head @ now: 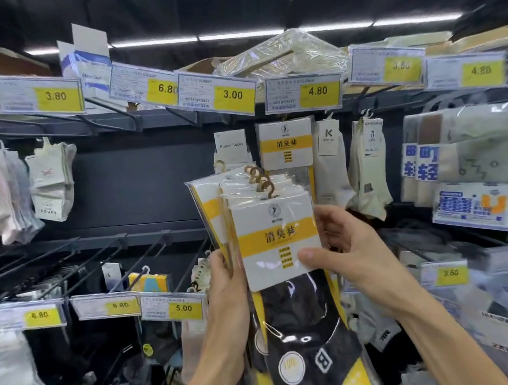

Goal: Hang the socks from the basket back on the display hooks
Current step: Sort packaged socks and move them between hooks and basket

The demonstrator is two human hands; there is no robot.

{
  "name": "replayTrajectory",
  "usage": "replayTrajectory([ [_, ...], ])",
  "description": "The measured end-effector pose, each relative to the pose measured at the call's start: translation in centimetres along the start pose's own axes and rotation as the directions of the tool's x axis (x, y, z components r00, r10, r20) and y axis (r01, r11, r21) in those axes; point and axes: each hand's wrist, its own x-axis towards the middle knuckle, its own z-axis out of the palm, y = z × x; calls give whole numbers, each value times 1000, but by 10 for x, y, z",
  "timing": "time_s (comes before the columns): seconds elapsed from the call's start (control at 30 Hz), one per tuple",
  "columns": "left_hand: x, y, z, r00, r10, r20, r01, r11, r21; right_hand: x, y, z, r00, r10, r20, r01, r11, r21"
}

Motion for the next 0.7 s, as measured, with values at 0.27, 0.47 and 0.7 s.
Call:
replayTrajectory([
  [0.27, 3, 8, 3, 999, 43, 34, -38, 990, -133, 6, 5, -3, 1000, 17, -8, -14, 957, 291],
  [0.47, 2, 11, -3, 995, 98, 11, -96, 991, -96, 12, 2, -5, 997, 70, 16, -71, 917, 394],
  [0.7, 1, 11, -28, 992, 123, -29, -125, 990, -71, 62, -12, -50, 955, 149, -257, -55, 940, 338],
])
